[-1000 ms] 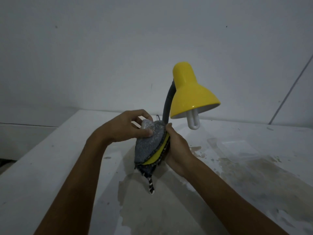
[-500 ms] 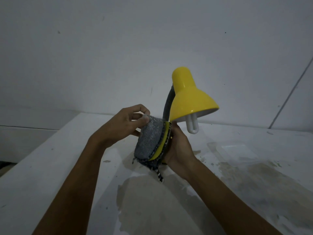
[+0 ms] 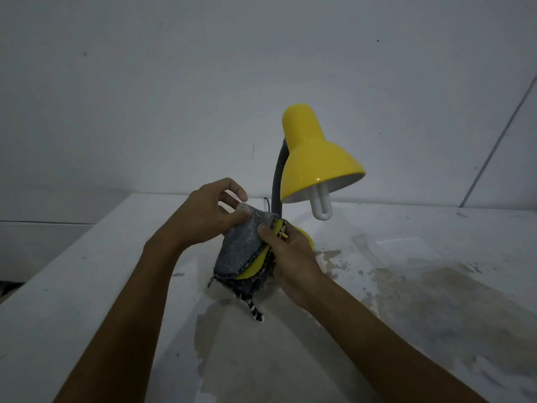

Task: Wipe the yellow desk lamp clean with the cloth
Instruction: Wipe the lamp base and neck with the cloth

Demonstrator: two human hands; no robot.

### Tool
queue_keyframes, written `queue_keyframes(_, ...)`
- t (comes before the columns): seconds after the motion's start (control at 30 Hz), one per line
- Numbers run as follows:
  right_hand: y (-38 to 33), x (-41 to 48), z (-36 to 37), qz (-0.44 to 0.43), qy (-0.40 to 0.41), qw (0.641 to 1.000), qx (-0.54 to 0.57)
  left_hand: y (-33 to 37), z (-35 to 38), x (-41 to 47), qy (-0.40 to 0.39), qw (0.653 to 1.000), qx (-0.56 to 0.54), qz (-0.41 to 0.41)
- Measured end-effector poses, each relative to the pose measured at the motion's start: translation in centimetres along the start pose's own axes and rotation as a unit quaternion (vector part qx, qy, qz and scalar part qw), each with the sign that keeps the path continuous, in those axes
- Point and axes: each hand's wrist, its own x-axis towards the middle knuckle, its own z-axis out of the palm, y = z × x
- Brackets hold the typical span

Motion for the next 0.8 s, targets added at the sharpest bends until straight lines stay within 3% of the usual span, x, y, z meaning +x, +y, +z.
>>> queue_keyframes(0.13,0.7,0.0,0.3,0.004,0.065,0.998,-0.02,1.1,0.3,-0.1,0.02,0.994,0.111,0.006)
queue_keyframes(0.27,0.4,0.0,0.5,0.039,0.091,0.995,0.032,2.4,0.7,-0.1,-0.127,0.976,0.163,-0.076)
queue_keyframes(0.37,-0.4,-0.5,1.1,0.061,0.078,0.987,0.127,2.5,1.5,-0.2,-0.146,0.973,0.123,-0.128)
queue_keyframes(0.5,-0.9,-1.4,1.9,0.054,0.018,0.992,0.114,1.8,1.6,-0.5,-0.138,0.985,0.059,-0.082)
queue_keyframes(0.63,-1.6,-1.1,1.8,0.057,-0.003,0.996,0.068,-0.6,0.6,-0.4,-0.088,0.991,-0.017,-0.102)
queue_keyframes(0.8,-2.0,0.2,-0.7,-0.013,0.108,0.989,-0.096,-2.1,0.2,0.6,0.108,0.979,-0.08,-0.151)
